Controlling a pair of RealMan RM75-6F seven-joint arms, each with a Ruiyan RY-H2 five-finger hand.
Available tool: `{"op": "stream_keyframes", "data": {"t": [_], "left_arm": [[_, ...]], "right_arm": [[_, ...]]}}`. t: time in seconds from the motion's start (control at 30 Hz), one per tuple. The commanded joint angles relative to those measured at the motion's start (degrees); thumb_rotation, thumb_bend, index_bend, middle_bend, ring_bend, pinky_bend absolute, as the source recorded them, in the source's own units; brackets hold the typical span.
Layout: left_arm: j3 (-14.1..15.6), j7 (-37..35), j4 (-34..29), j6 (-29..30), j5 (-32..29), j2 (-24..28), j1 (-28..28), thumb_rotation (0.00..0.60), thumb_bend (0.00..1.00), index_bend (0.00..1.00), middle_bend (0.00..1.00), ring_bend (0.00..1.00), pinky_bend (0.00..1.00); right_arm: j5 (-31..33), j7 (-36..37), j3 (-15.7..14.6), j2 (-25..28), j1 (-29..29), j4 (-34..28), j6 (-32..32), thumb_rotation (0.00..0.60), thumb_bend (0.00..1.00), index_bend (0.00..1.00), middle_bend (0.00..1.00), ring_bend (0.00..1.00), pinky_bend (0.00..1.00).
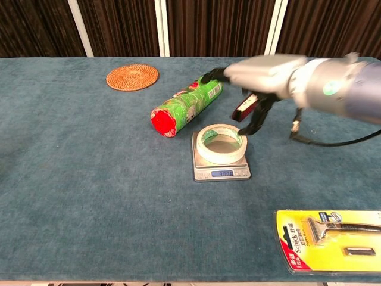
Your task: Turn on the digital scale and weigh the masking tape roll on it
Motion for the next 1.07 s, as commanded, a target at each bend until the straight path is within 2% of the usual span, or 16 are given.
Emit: {"op": "stream_keyframes", "data": {"t": [0.03, 0.17, 0.3, 0.43, 0.53, 0.63, 0.73, 0.87, 1.07], "left_arm": [[-0.1, 0.1, -0.1, 0.5, 0.1, 0.0, 0.1, 0.6, 0.04, 0.05, 0.0, 0.0, 0.0], [-0.1, 0.3, -0.3, 1.0, 0.2, -0.2, 0.4, 0.6, 0.04, 0.05, 0.0, 0.0, 0.0], [0.1, 1.2, -0.4, 0.9, 0.4, -0.5, 0.2, 0.6, 0.04, 0.05, 0.0, 0.0, 0.0], [0.3, 2.1, -0.5, 0.6, 0.6, -0.8, 0.1, 0.6, 0.04, 0.05, 0.0, 0.0, 0.0], [0.3, 2.2, -0.6, 0.7, 0.6, -0.9, 0.1, 0.6, 0.04, 0.05, 0.0, 0.0, 0.0], [0.3, 2.1, -0.5, 0.7, 0.6, -0.9, 0.1, 0.6, 0.04, 0.05, 0.0, 0.0, 0.0], [0.3, 2.0, -0.5, 0.5, 0.6, -0.9, 0.1, 0.6, 0.04, 0.05, 0.0, 0.0, 0.0], [0.5, 2.0, -0.4, 0.1, 0.6, -0.9, -0.1, 0.6, 0.04, 0.05, 0.0, 0.0, 0.0], [0.7, 2.2, -0.4, -0.2, 1.1, -1.0, -0.2, 0.6, 0.04, 0.05, 0.0, 0.0, 0.0]], "right_arm": [[-7.1, 4.1, -2.5, 7.6, -6.1, -6.1, 6.8, 0.6, 0.29, 0.0, 0.0, 0.0, 0.04], [-14.8, 6.9, -7.4, 14.5, -12.7, -10.3, 13.4, 0.6, 0.29, 0.0, 0.0, 0.0, 0.04], [-23.5, 9.8, -13.7, 18.5, -20.6, -11.2, 21.6, 0.6, 0.29, 0.0, 0.0, 0.0, 0.04], [-30.3, 12.6, -18.8, 18.6, -29.1, -7.7, 30.7, 0.6, 0.29, 0.0, 0.0, 0.0, 0.03], [-32.5, 13.9, -21.0, 17.1, -34.7, -3.7, 35.9, 0.6, 0.29, 0.0, 0.0, 0.0, 0.02], [-33.0, 15.8, -21.7, 15.4, -38.7, -0.3, 39.1, 0.6, 0.29, 0.0, 0.0, 0.0, 0.01], [-33.0, 16.3, -21.0, 14.8, -40.6, 1.8, 40.9, 0.6, 0.29, 0.0, 0.0, 0.0, 0.01], [-32.8, 17.2, -18.7, 14.4, -42.4, 3.0, 43.8, 0.6, 0.29, 0.0, 0.0, 0.0, 0.01], [-31.2, 18.1, -16.6, 14.5, -43.8, 3.1, 43.8, 0.6, 0.29, 0.0, 0.0, 0.0, 0.01]]}}
